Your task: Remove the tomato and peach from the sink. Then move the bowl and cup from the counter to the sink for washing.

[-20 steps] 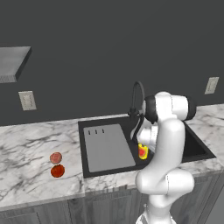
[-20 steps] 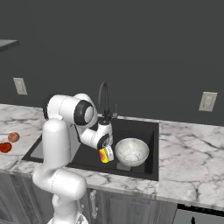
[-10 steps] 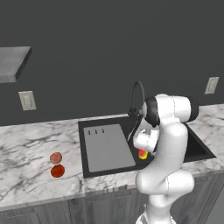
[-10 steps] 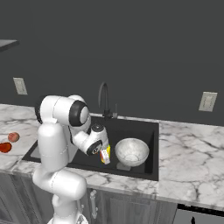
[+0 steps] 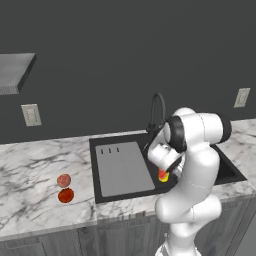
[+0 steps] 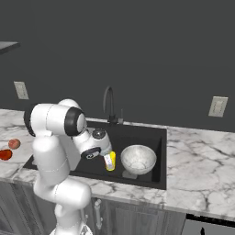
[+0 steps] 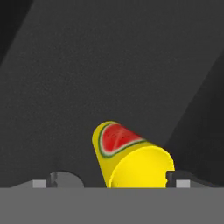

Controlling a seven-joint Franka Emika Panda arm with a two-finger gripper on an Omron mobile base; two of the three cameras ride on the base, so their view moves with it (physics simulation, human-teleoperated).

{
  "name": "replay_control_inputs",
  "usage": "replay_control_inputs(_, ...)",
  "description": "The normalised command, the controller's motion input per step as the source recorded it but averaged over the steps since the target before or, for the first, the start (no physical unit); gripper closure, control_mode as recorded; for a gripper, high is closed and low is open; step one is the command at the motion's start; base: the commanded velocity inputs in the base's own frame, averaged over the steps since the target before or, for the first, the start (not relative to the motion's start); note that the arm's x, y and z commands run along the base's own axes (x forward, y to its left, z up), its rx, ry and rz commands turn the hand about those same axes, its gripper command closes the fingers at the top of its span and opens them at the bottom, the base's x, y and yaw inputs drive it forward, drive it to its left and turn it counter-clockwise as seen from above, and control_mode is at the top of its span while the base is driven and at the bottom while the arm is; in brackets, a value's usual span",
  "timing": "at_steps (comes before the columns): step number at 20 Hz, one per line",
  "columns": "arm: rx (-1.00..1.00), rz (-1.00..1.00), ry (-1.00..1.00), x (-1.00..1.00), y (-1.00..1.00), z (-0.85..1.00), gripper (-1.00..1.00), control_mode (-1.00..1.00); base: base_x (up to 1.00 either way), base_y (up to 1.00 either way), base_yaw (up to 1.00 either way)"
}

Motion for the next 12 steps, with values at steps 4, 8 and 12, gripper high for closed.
replay_control_inputs(4, 0.00, 0.01, -0.04, -0.23, 0.00, 0.28, -1.00, -1.00, 0.00, 0.00, 0.00)
replay_control_inputs(8, 0.00, 0.00, 0.00, -0.30, -0.02, 0.21, -1.00, -1.00, 0.00, 0.00, 0.00)
replay_control_inputs(12, 0.00, 0.00, 0.00, -0.20, -0.05, 0.32, -1.00, -1.00, 0.00, 0.00, 0.00)
